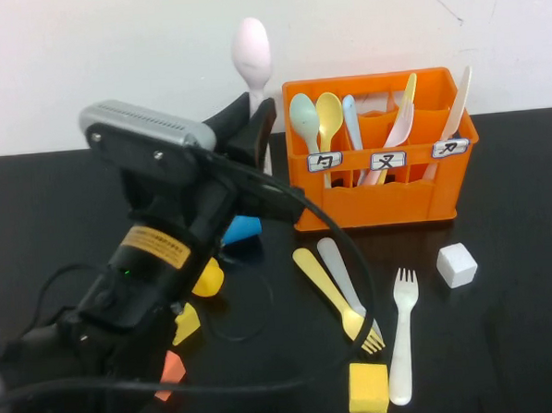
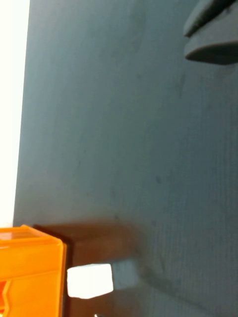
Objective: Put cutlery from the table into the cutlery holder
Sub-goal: Place the spoon on the box
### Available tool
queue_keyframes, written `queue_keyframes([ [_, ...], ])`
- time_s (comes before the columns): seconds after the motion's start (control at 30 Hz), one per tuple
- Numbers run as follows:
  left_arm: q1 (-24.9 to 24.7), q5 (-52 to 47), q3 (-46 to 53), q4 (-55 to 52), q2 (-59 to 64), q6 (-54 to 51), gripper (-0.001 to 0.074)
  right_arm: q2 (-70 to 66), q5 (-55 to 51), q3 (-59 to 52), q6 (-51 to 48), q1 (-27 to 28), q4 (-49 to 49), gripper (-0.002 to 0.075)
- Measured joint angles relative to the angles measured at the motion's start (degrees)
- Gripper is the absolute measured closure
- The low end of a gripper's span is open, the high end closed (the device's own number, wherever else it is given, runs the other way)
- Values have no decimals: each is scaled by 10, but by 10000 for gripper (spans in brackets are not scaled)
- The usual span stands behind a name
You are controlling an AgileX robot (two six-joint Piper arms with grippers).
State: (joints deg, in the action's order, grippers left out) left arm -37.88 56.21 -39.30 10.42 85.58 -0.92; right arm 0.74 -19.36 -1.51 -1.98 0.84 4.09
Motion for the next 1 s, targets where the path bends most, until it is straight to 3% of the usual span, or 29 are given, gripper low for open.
queue_keyframes([
  [0.43,1,8,-128,5,130,26,622,0,0,0,0,0,0,729],
  [0.77,28,-33,-235,0,256,40,618,0,0,0,0,0,0,729],
  [0.83,31,-46,-243,-3,267,50,591,0,0,0,0,0,0,729],
  [1.0,32,-57,-248,-7,271,60,429,0,0,0,0,0,0,729],
])
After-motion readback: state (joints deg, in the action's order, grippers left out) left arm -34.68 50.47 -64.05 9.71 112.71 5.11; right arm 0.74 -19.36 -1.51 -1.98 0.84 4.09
